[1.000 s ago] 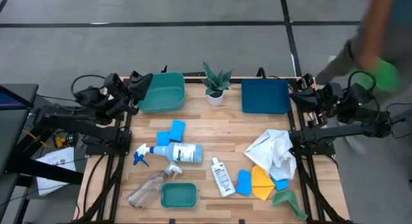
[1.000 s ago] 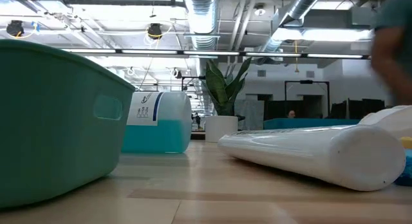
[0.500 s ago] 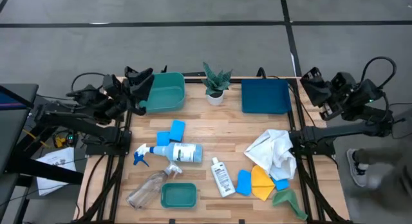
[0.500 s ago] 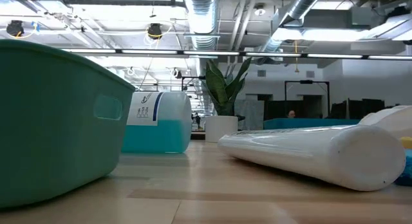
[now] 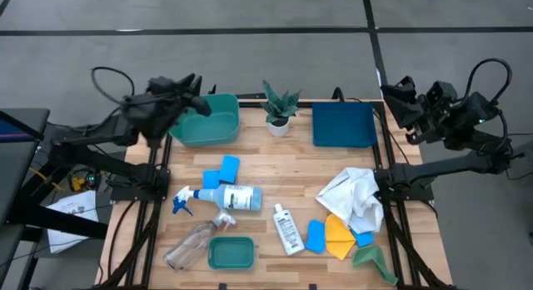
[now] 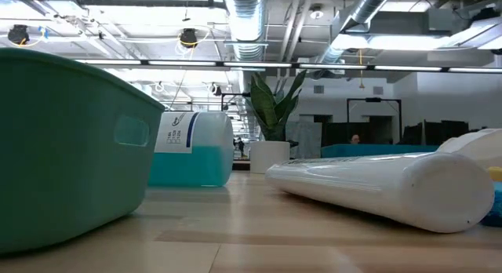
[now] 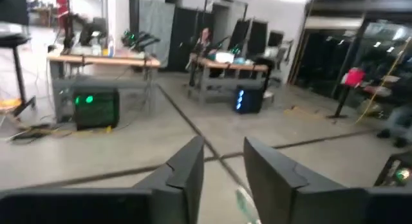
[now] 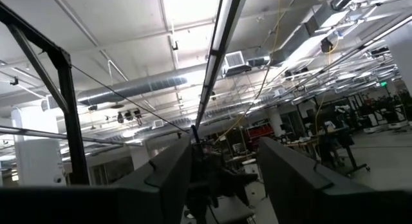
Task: Pick & Place Kitchen Items
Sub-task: Put the white microfiber cloth into the top green bin
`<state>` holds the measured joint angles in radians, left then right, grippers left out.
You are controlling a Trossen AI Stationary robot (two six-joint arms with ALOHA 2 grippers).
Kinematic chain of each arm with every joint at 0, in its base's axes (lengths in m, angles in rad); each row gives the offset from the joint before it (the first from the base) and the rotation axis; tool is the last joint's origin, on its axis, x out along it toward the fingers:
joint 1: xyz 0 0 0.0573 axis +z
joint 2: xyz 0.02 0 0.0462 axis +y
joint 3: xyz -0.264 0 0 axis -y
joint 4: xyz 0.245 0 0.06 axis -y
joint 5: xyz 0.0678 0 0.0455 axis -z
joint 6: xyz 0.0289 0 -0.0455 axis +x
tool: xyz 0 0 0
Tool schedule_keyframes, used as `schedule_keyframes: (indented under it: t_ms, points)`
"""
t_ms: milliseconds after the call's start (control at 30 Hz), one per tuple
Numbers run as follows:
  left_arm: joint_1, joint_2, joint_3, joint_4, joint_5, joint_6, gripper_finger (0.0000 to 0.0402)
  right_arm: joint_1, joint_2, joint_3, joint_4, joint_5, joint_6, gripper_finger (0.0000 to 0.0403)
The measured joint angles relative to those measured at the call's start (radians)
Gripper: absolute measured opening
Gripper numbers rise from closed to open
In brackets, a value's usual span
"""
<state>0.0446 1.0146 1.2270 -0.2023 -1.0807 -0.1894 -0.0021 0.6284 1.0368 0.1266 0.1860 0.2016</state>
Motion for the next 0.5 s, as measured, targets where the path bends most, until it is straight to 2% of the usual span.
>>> schedule_keyframes:
  t_ms: [67, 267, 367, 500]
  points:
    - [0.050, 0.025, 0.000, -0.024, 0.103, -0.078, 0.0072, 0.000, 0.000, 0.002, 0.000, 0.000, 0.000, 0.0170]
    - [0.162, 0.105, 0.000, -0.092, 0.549, -0.222, 0.0039, 0.021, -0.002, 0.002, 0.000, 0.000, 0.008, 0.0155]
    - [0.166, 0.138, 0.000, -0.084, 0.633, -0.260, 0.0043, 0.041, -0.004, 0.002, 0.000, -0.001, 0.008, 0.0146]
    - [0.148, 0.172, 0.000, -0.024, 0.653, -0.264, 0.0060, 0.068, -0.001, 0.003, -0.041, 0.010, 0.019, 0.0134]
